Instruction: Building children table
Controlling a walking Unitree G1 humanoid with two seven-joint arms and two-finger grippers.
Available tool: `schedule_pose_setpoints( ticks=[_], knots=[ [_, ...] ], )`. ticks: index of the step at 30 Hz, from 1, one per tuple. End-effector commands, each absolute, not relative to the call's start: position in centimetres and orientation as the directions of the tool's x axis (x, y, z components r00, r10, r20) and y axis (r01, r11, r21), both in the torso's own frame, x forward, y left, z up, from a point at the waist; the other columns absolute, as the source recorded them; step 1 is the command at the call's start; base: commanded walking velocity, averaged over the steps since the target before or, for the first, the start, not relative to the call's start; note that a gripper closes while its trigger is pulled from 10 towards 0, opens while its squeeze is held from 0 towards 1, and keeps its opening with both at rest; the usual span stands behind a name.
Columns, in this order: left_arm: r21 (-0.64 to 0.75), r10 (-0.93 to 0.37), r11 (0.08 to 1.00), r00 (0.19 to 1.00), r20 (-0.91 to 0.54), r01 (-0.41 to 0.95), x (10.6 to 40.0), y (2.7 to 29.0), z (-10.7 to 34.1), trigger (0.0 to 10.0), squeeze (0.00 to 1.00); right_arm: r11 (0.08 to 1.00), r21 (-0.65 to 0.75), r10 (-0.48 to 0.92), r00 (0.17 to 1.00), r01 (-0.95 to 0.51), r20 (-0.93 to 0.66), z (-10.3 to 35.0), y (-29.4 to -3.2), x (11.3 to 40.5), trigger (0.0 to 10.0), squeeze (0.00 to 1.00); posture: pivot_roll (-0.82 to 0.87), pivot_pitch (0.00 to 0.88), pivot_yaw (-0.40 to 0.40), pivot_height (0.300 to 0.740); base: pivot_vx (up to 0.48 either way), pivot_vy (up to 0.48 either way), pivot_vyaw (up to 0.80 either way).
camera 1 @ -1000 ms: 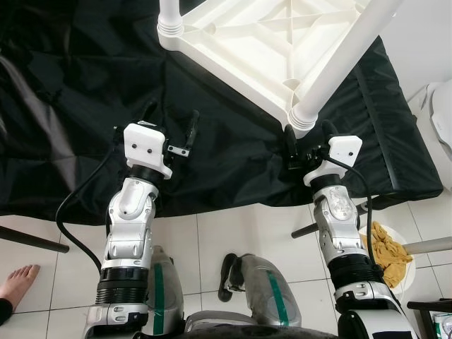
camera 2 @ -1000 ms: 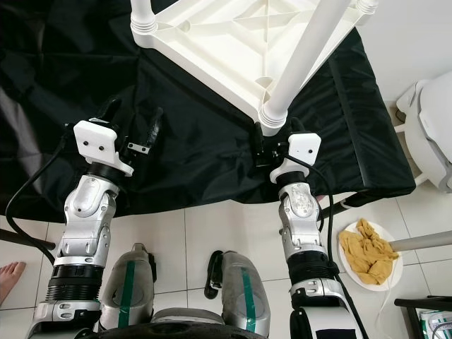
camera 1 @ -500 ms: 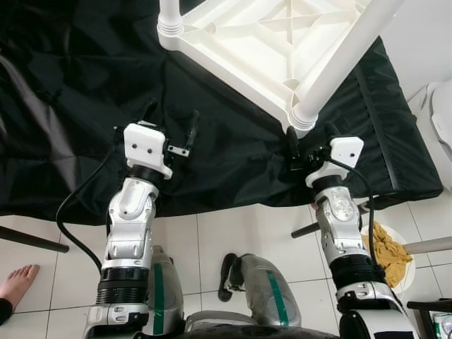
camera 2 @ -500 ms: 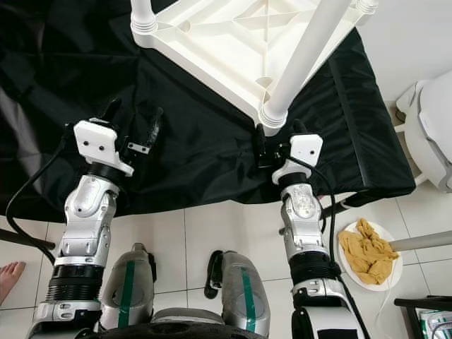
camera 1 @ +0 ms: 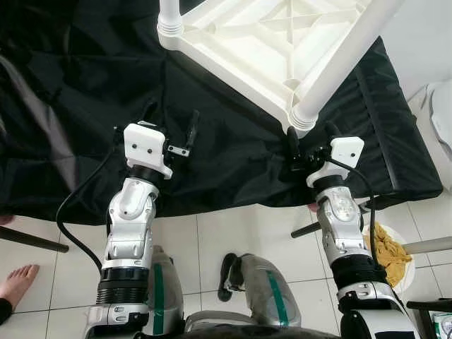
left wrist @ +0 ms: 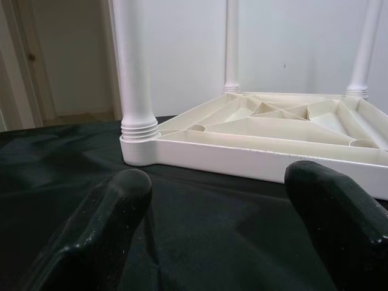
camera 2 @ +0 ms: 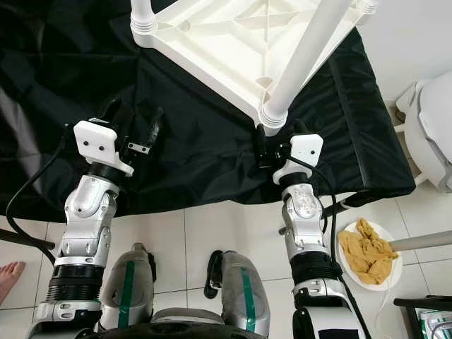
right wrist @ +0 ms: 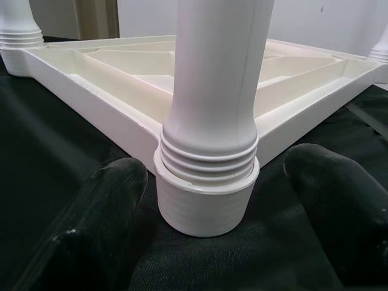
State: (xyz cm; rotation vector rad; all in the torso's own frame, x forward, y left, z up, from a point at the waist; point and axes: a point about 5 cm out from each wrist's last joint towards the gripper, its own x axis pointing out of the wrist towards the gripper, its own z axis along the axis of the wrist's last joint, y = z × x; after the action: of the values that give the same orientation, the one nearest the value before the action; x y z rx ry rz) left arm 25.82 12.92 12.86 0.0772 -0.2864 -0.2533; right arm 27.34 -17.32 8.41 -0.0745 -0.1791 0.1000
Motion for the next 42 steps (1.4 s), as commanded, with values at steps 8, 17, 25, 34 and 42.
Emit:
schedule_pose_setpoints(
  ticks=[8,17,25,34,42],
  knots=[
    [0.087,-0.194,0.98,0.942,0.274,0.177,26.05,12.92,12.6,10.0,0.0,0.99,-0.105,0.106,0.979,-0.089,0.172,8.31,-17.98,27.31,10.0,0.0,0.11,0.024,-0.106,0.74,0.0,0.0,0.0],
    [0.086,-0.205,0.978,0.94,0.274,0.188,26.09,12.78,12.54,10.0,0.0,0.99,-0.109,0.11,0.979,-0.093,0.169,8.28,-18.09,27.38,10.0,0.0,0.11,0.015,-0.108,0.74,0.0,0.0,0.0],
    [0.076,-0.206,0.978,0.938,0.28,0.192,26.05,12.75,12.58,10.0,0.0,0.989,-0.114,0.116,0.979,-0.098,0.165,8.24,-18.21,27.41,10.0,0.0,0.11,0.01,-0.11,0.74,0.0,0.0,0.0],
    [0.073,-0.203,0.979,0.936,0.286,0.19,26.11,12.88,12.67,10.0,0.0,0.988,-0.116,0.123,0.978,-0.104,0.168,8.32,-18.09,27.68,10.0,0.0,0.12,0.002,-0.112,0.74,0.0,0.0,0.0],
    [0.074,-0.203,0.979,0.937,0.286,0.19,26.16,12.89,12.64,10.0,0.0,0.987,-0.117,0.126,0.978,-0.107,0.169,8.33,-18.03,27.78,10.0,0.0,0.12,0.0,-0.112,0.74,0.0,0.0,0.0]
  ],
)
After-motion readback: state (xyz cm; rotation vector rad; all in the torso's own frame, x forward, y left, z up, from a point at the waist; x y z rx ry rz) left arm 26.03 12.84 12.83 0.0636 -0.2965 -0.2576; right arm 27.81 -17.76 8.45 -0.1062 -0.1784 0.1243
